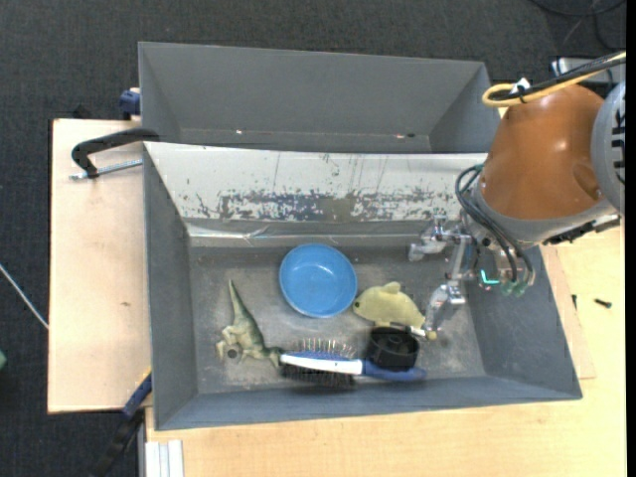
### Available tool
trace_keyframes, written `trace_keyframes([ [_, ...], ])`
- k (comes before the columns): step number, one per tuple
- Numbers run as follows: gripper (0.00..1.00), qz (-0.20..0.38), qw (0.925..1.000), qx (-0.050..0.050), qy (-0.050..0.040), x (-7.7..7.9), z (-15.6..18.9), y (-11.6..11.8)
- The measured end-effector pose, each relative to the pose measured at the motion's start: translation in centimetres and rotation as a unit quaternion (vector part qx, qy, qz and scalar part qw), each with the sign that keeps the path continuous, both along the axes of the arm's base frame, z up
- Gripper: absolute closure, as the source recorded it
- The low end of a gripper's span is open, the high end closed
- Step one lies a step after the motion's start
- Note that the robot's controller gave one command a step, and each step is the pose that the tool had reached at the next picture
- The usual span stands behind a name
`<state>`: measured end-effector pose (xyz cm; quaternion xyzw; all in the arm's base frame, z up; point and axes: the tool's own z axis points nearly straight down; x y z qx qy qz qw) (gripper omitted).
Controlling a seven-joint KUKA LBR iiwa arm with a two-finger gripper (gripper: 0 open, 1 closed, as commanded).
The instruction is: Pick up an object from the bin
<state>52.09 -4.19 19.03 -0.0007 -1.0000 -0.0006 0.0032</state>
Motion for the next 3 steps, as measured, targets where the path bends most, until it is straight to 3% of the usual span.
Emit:
trace_keyframes([
  [1, 0.0, 0.138, 0.9904, -0.002, -0.0101, 0.6, -7.5, 3.6],
  [2, 1.0, 0.14, 0.9902, 0.001, -0.0057, 0.2, -8.1, 3.9],
  [3, 1.0, 0.147, 0.9891, 0.0, -0.011, 0.3, 8.7, 6.0],
])
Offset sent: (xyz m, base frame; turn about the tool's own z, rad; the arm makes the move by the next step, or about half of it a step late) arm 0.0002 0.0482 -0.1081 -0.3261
